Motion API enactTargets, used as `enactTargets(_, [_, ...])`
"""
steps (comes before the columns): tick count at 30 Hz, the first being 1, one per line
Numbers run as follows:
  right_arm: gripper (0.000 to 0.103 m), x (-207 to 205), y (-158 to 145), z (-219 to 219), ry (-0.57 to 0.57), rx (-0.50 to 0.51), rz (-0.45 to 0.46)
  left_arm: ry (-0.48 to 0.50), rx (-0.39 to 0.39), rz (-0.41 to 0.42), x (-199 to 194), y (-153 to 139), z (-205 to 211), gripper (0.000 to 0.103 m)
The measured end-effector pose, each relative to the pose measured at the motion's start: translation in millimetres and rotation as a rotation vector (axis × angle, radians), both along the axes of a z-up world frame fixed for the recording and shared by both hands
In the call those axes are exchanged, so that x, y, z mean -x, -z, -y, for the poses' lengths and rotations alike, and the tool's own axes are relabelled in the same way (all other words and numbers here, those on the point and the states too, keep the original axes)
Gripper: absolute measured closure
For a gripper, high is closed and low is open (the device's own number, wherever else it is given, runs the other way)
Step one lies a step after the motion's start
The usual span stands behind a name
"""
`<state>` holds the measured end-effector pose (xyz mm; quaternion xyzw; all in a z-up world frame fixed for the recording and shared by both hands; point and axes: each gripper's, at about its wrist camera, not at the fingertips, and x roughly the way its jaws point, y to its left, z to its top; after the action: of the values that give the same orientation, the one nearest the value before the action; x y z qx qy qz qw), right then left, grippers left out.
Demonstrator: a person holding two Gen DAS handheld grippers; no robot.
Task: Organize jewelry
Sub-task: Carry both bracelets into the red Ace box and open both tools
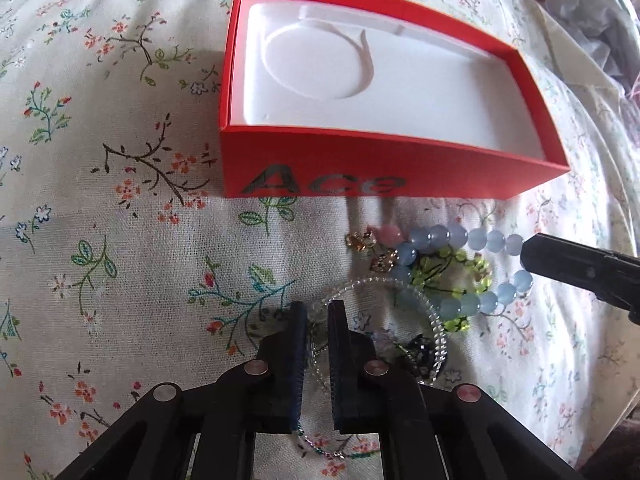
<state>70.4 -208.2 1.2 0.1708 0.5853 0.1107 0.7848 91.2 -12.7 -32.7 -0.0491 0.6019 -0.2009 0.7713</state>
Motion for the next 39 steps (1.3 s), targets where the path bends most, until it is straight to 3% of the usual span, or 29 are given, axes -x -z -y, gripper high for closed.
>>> enactTargets(16, [0.091, 21.9, -57.9, -8.2, -0.016, -0.054, 0.161, -0.031, 0.128, 0.196, 16.9, -71.7, -7.9, 0.099])
enactTargets(24, [0.092, 17.2, -80.6, -7.0, 0.004, -0.057, 0.25, -0.107, 0.206, 0.303, 7.3, -94.0, -16.2, 0.099])
enactTargets(34, [0.091, -9.0, -99.6, -5.4, 0.054, -0.133, 0.349, -0.204, 0.235, 0.335, -26.0, -76.5, -22.3, 0.099])
enactTargets(39, [0.091, -29.6, -88.4, -11.2, 0.049, -0.167, 0.347, -0.236, 0.201, 0.336, -36.5, -62.7, -21.4, 0.099])
